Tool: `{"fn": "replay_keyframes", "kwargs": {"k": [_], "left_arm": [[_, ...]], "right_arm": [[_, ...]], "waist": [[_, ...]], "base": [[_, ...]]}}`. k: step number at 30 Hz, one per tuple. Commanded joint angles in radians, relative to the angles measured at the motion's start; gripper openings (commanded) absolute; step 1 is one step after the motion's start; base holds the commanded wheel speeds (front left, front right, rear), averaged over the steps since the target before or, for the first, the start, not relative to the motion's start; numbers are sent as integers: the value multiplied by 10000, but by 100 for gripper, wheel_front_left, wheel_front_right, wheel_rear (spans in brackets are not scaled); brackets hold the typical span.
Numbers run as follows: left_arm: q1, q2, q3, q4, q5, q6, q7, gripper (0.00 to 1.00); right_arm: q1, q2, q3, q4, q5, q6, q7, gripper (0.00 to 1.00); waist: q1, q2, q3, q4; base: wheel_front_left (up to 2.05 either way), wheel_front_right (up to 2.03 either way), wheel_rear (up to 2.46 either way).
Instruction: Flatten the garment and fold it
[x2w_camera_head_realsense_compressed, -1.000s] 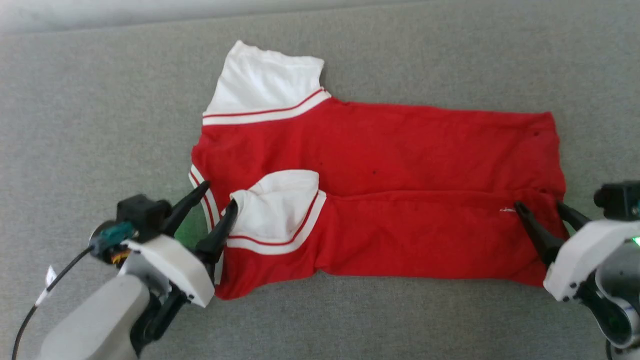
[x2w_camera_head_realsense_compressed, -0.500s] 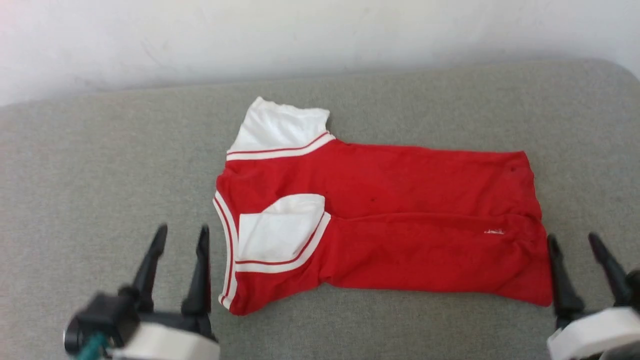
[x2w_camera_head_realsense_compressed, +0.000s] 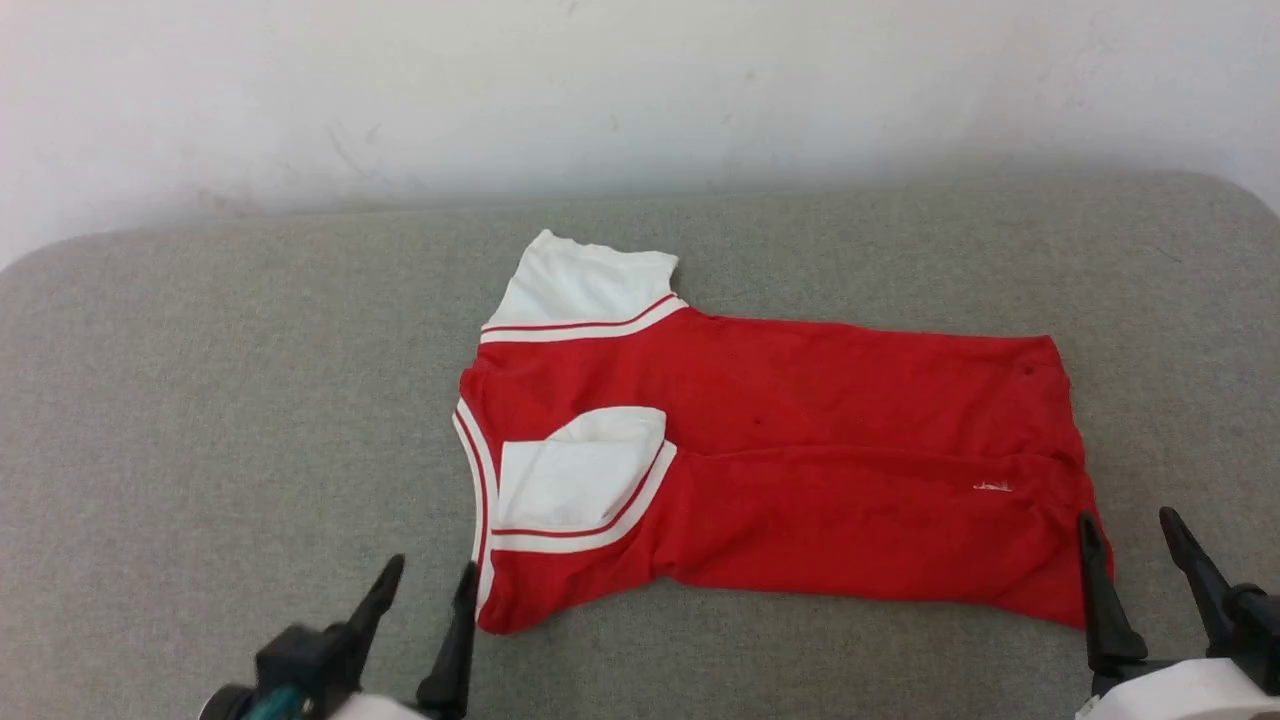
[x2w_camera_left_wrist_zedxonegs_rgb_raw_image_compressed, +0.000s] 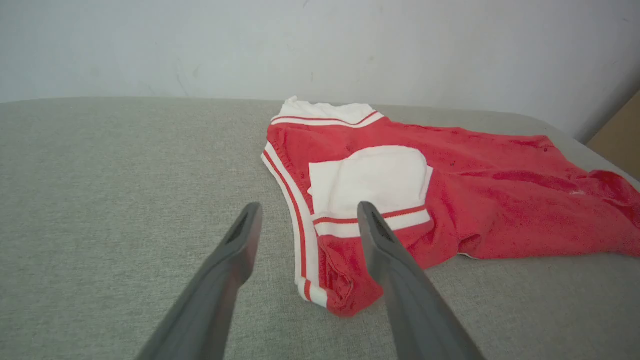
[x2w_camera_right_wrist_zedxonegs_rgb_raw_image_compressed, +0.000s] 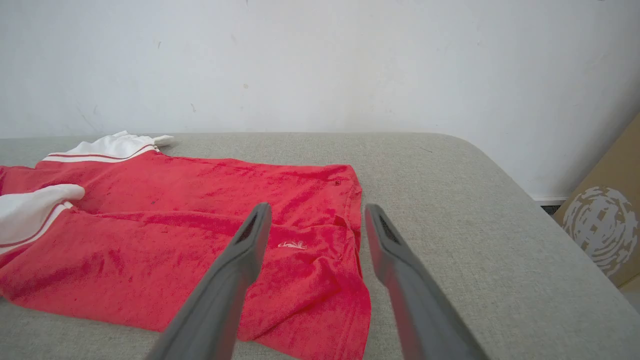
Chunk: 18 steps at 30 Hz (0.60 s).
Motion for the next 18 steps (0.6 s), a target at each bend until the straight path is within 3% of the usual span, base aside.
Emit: {"fn": "replay_keyframes", "kwargs": {"k": [1, 6, 13, 18], "left_arm": [[-458, 118, -111, 124, -104, -159, 480, 100], [-1402, 360, -461, 635, -314, -341, 2550, 100], [-1928, 469, -669, 943, -360, -56, 4290, 100], [-1929, 295, -685, 898, -643, 153, 4910, 100]], "right_arm": [[-147, 35, 6, -28, -73, -9, 15, 100], [-301, 41, 152, 23, -44, -9, 137, 100], [-454, 44, 190, 86, -3, -9, 202, 100], [-530, 45, 140, 122, 4, -9, 229, 100]], "waist": [[1, -1, 109, 45], [1, -1, 453, -1], [1, -1, 857, -158], [1, -1, 1041, -251]], "base": [[0, 0, 0], [0, 0, 0], [0, 0, 0], [0, 0, 0]]}}
